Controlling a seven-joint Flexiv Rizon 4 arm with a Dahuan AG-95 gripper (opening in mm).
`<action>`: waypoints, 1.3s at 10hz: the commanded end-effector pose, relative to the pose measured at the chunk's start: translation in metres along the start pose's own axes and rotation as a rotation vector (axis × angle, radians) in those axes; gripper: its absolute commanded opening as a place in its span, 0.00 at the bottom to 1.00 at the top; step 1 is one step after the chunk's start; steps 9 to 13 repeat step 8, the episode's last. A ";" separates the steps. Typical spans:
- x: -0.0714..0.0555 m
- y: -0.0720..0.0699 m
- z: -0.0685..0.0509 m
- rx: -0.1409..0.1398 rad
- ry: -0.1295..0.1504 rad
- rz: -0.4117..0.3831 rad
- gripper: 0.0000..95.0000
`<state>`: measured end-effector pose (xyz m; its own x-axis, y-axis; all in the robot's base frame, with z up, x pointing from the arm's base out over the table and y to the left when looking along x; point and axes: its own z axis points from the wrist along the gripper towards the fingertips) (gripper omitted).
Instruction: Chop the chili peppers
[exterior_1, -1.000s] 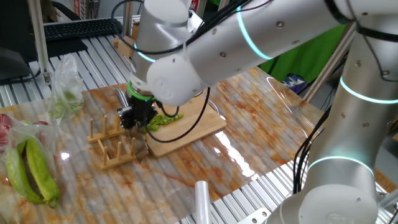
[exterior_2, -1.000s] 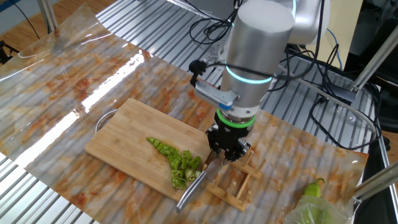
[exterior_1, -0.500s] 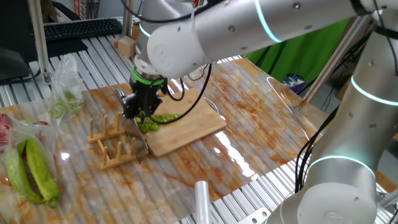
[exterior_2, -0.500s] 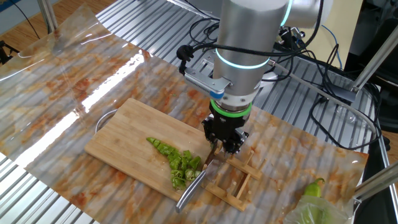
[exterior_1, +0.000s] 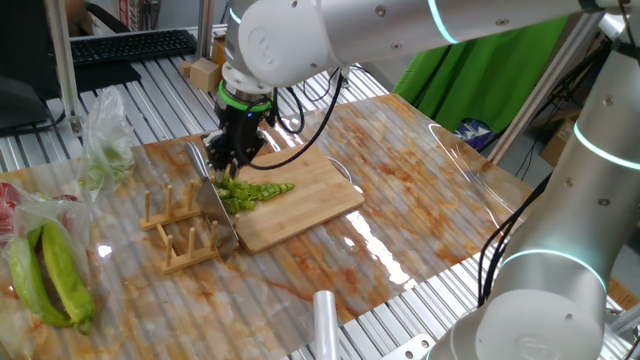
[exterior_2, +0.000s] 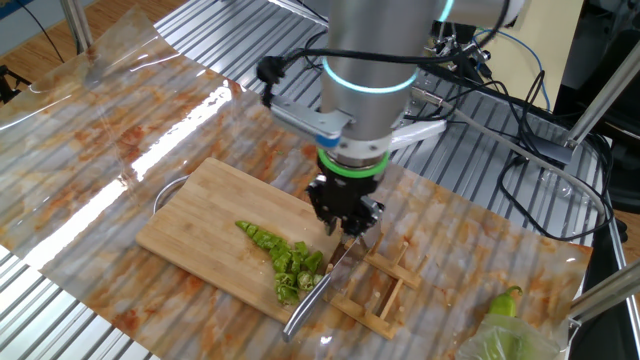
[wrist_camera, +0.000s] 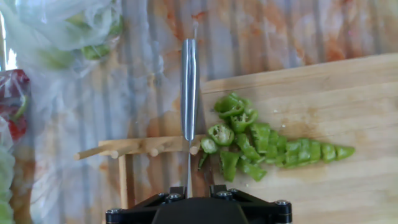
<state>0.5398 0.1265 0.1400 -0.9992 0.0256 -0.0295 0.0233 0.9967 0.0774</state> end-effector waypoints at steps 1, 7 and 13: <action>-0.007 -0.011 -0.002 -0.009 0.013 -0.003 0.00; -0.026 -0.032 -0.007 -0.009 0.033 -0.009 0.00; -0.027 -0.034 -0.007 -0.009 0.032 -0.006 0.00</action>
